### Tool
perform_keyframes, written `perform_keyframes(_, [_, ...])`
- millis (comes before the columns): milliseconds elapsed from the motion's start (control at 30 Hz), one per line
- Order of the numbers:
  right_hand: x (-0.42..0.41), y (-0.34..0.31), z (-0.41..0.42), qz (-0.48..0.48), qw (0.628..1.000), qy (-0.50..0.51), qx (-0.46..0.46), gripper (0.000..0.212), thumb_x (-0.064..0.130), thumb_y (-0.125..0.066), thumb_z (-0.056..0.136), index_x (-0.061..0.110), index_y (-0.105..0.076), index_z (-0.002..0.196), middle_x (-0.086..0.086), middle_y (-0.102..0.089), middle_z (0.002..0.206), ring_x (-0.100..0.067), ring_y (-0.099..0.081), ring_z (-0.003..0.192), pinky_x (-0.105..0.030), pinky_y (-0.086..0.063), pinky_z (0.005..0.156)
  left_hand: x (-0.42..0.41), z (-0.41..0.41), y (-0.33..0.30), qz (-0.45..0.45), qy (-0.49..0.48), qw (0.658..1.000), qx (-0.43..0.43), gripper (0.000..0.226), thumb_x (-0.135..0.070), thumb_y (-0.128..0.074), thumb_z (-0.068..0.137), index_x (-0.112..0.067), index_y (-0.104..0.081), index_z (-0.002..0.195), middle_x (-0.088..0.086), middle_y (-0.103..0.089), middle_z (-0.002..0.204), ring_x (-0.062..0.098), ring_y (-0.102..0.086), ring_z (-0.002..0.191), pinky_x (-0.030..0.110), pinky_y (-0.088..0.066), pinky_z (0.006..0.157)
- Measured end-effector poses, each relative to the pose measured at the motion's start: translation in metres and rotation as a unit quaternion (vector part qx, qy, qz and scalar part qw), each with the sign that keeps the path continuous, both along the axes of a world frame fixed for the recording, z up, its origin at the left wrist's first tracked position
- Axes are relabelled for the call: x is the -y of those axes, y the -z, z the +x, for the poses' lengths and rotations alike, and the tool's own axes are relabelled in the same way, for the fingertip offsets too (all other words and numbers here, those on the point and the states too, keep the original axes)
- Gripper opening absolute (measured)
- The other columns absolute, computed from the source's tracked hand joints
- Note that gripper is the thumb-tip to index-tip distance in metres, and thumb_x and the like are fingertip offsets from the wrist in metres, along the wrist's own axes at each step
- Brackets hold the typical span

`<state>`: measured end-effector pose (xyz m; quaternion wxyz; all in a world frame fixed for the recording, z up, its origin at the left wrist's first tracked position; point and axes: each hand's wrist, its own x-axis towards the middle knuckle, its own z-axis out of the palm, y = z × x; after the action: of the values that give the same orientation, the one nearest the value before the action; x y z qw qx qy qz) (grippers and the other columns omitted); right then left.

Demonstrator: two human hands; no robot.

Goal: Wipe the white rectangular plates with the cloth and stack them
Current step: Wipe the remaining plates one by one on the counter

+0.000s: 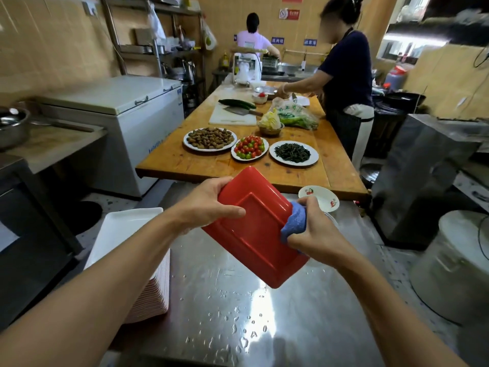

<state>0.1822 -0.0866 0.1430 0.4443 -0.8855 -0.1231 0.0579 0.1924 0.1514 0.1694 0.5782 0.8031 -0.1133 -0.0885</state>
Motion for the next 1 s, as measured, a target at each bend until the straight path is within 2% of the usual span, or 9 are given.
perform_keyframes(100, [-0.014, -0.009, 0.000, -0.021, 0.999, -0.021, 0.027, 0.061, 0.021, -0.068, 0.074, 0.027, -0.023, 0.114, 0.000, -0.048, 0.110, -0.016, -0.054, 0.097, -0.033, -0.051, 0.080, -0.001, -0.004, 0.008, -0.026, -0.045, 0.999, 0.013, 0.038, -0.010, -0.078, 0.073, -0.026, -0.063, 0.104, -0.005, -0.071, 0.089, 0.015, -0.069, 0.083, 0.028, -0.055, 0.070])
perform_keyframes(167, [-0.028, -0.016, 0.001, -0.030, 0.998, -0.043, 0.042, 0.061, 0.035, -0.061, 0.072, 0.028, -0.022, 0.119, -0.002, -0.041, 0.122, -0.018, -0.046, 0.110, -0.038, -0.045, 0.093, 0.000, -0.005, 0.010, -0.027, -0.062, 0.997, 0.022, 0.037, -0.009, -0.078, 0.073, -0.025, -0.062, 0.103, -0.003, -0.071, 0.089, 0.013, -0.068, 0.080, 0.026, -0.054, 0.069])
perform_keyframes(233, [-0.042, -0.019, 0.003, -0.020, 0.996, -0.052, 0.071, 0.058, 0.034, -0.054, 0.079, 0.021, -0.026, 0.128, -0.004, -0.039, 0.126, -0.019, -0.041, 0.116, -0.037, -0.039, 0.099, 0.002, -0.007, 0.011, -0.030, -0.077, 0.996, 0.030, 0.037, -0.007, -0.077, 0.073, -0.024, -0.062, 0.103, 0.000, -0.070, 0.090, 0.013, -0.067, 0.079, 0.025, -0.054, 0.068])
perform_keyframes(367, [-0.060, -0.017, 0.007, -0.081, 0.965, -0.037, 0.245, 0.046, 0.017, -0.051, 0.093, 0.008, -0.036, 0.135, -0.010, -0.044, 0.125, -0.023, -0.042, 0.113, -0.026, -0.029, 0.094, 0.002, -0.012, 0.010, -0.051, -0.103, 0.993, 0.031, 0.037, -0.004, -0.075, 0.074, -0.023, -0.061, 0.102, 0.004, -0.070, 0.092, 0.014, -0.067, 0.077, 0.026, -0.053, 0.066])
perform_keyframes(467, [-0.054, -0.008, 0.009, -0.115, 0.951, -0.027, 0.287, 0.046, 0.024, -0.051, 0.090, 0.009, -0.043, 0.133, -0.012, -0.052, 0.115, -0.027, -0.049, 0.104, -0.036, -0.034, 0.090, -0.007, -0.017, 0.011, -0.102, -0.127, 0.987, 0.006, 0.035, 0.000, -0.072, 0.075, -0.017, -0.062, 0.103, 0.006, -0.070, 0.090, 0.018, -0.068, 0.076, 0.029, -0.056, 0.066])
perform_keyframes(633, [-0.017, 0.011, 0.011, -0.105, 0.963, 0.003, 0.249, 0.039, 0.014, -0.054, 0.091, 0.009, -0.047, 0.129, -0.010, -0.053, 0.118, -0.026, -0.049, 0.109, -0.028, -0.032, 0.092, -0.023, -0.025, 0.021, -0.205, -0.186, 0.960, -0.043, 0.029, 0.000, -0.068, 0.076, -0.012, -0.064, 0.102, 0.002, -0.072, 0.081, 0.016, -0.069, 0.068, 0.027, -0.055, 0.054])
perform_keyframes(733, [-0.013, 0.016, 0.009, -0.077, 0.973, -0.012, 0.217, 0.051, 0.011, -0.049, 0.095, 0.015, -0.033, 0.143, -0.003, -0.029, 0.151, -0.012, -0.027, 0.136, -0.017, -0.017, 0.108, -0.020, -0.024, 0.032, -0.254, -0.230, 0.935, -0.095, 0.022, -0.003, -0.065, 0.080, -0.015, -0.064, 0.099, 0.005, -0.071, 0.082, 0.017, -0.068, 0.067, 0.029, -0.055, 0.058])
perform_keyframes(867, [-0.018, 0.030, -0.009, -0.086, 0.962, -0.034, 0.257, 0.055, 0.014, -0.047, 0.097, 0.021, -0.025, 0.147, 0.014, -0.009, 0.151, 0.010, -0.007, 0.133, 0.002, -0.001, 0.103, -0.018, -0.020, 0.041, -0.323, -0.278, 0.888, -0.170, 0.013, -0.010, -0.064, 0.084, -0.019, -0.063, 0.093, 0.003, -0.072, 0.068, 0.020, -0.067, 0.063, 0.036, -0.054, 0.059])
perform_keyframes(1000, [-0.013, 0.045, -0.030, -0.097, 0.955, -0.021, 0.280, 0.051, 0.021, -0.047, 0.096, 0.016, -0.031, 0.145, 0.008, -0.017, 0.150, -0.002, -0.015, 0.136, -0.012, -0.012, 0.111, -0.014, -0.022, 0.047, -0.344, -0.291, 0.865, -0.223, 0.008, -0.015, -0.065, 0.084, -0.018, -0.062, 0.091, 0.004, -0.071, 0.062, 0.022, -0.069, 0.055, 0.041, -0.056, 0.050])
